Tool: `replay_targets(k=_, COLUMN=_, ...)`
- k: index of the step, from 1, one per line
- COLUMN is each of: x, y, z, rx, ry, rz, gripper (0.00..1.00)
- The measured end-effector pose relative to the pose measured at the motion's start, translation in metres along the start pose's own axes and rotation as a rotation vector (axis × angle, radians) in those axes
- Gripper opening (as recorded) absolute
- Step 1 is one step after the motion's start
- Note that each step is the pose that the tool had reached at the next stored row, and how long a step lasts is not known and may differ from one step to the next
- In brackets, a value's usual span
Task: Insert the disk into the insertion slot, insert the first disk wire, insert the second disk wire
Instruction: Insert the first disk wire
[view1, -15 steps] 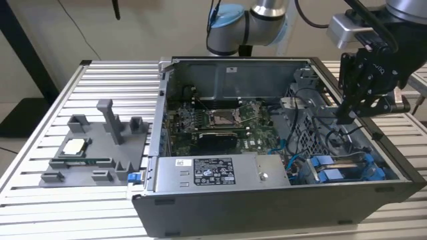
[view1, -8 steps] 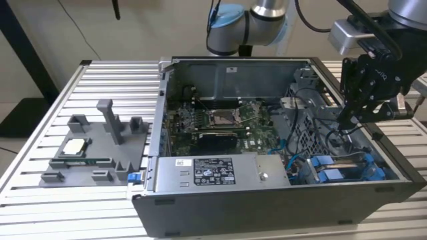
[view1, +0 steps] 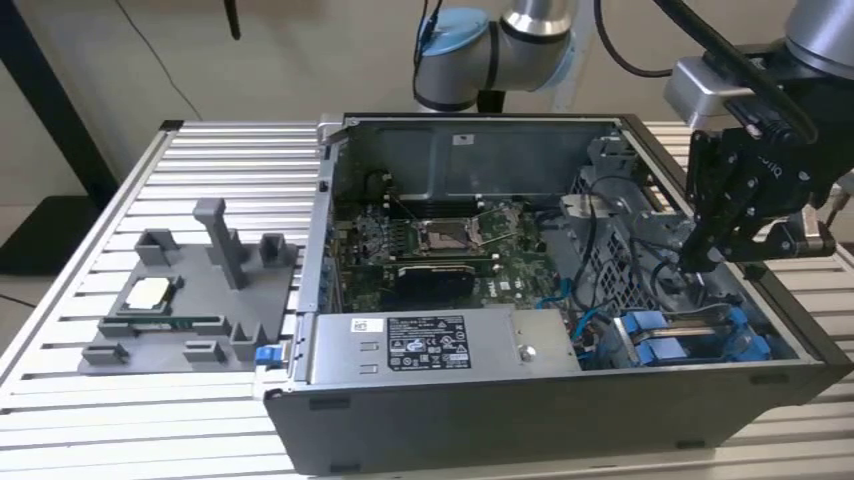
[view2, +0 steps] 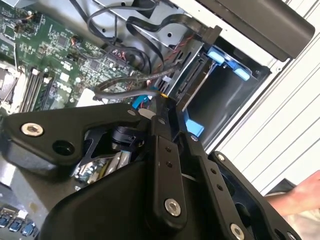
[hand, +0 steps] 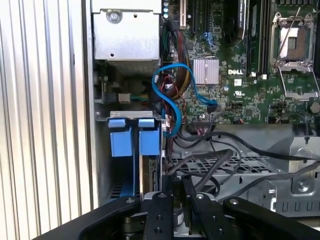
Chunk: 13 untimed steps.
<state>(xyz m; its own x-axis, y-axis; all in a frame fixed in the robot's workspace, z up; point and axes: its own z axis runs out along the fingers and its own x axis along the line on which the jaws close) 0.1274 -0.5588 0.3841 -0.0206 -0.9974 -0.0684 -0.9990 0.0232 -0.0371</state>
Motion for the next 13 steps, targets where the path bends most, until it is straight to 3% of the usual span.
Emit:
replay_targets(k=5, x=0.0013, y=-0.0076, z=0.0041, rx=-0.0038, ry=0.0055, rz=0.0, gripper=0.19)
replay_targets(k=13, x=0.0045, y=-0.0129, z=0.017, rx=-0.0047, ry=0.006, rz=0.0, gripper=0.19)
